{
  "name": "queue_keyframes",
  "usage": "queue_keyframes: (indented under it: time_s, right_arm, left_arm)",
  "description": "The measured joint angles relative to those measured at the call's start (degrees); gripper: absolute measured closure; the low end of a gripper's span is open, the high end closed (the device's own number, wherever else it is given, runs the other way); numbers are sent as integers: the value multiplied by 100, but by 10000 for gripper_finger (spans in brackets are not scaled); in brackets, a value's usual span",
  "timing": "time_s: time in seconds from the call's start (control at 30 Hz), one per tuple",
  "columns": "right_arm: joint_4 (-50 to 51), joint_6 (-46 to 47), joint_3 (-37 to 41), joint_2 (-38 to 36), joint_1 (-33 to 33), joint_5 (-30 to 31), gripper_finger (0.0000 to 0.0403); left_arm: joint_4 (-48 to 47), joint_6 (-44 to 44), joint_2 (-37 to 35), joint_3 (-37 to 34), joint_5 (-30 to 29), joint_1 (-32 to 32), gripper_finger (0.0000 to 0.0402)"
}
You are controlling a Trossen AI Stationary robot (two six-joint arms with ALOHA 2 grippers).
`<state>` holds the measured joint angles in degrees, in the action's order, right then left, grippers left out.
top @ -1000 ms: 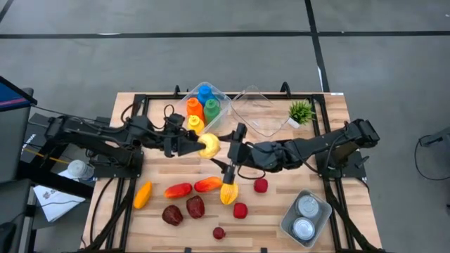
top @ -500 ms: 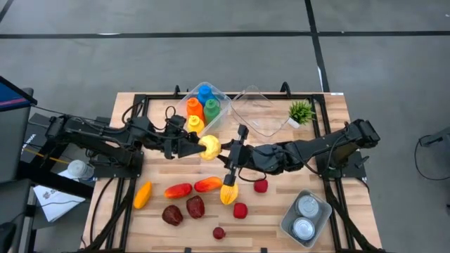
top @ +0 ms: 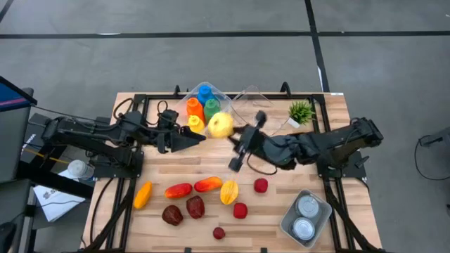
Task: Pick & Place Food Item
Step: Put the pear into the right transparent bin
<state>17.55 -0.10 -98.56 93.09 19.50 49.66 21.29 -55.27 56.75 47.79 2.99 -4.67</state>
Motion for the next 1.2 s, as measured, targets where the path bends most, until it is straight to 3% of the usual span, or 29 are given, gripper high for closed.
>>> queue_keyframes:
  time_s: [0.17, 0.3, 0.43, 0.57, 0.7, 0.97, 1.2]
  right_arm:
    - [2023, 1680, -149, -5, -588, 535, 343]
    - [4215, 3713, -147, 45, -1487, -209, 343]
    - [5439, 4347, 17, 296, -2414, -1128, 346]
    - [5538, 4126, 397, 383, -3158, -2102, 347]
    - [5356, 4009, 930, 492, -3510, -2685, 347]
    - [5095, 3813, 2013, 468, -3783, -2972, 336]
    - [4595, 3698, 2230, 466, -3875, -3006, 274]
  left_arm:
    - [-1127, 125, -460, 9, -61, 46, 100]
    - [-1564, 139, -661, 0, -173, 20, 100]
    - [-1640, 147, -735, 9, -195, 20, 100]
    - [-1623, 147, -754, 10, -200, 20, 100]
    - [-1679, 147, -743, 9, -151, 20, 100]
    - [-2061, 145, -765, 9, -86, 20, 100]
    - [-2936, 145, -764, 9, -108, 22, 100]
